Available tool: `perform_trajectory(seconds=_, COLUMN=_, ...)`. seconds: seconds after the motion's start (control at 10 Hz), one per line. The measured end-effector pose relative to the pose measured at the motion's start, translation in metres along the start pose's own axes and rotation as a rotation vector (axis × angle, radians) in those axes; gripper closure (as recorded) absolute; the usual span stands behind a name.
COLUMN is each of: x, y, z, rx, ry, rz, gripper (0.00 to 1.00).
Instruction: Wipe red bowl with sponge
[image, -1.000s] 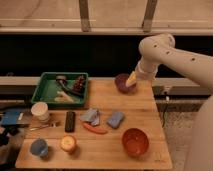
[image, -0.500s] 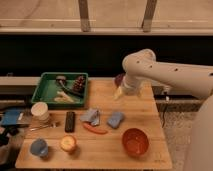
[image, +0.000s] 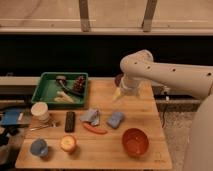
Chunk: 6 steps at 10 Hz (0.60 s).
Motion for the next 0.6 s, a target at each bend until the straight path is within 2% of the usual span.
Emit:
perform_trajectory(seconds=0.1, x=0.000, y=0.002, z=0.006, rx=-0.006, ry=0.017, rz=0.004, gripper=0.20)
perform_trajectory(seconds=0.4, x=0.008, y=0.016, z=0.050, rx=-0.039, ry=0.095, rz=0.008, gripper=0.20)
perform_trajectory(seconds=0.6, x=0.022, y=0.031, z=0.079, rx=-0.061, ry=0.149, rz=0.013, gripper=0.20)
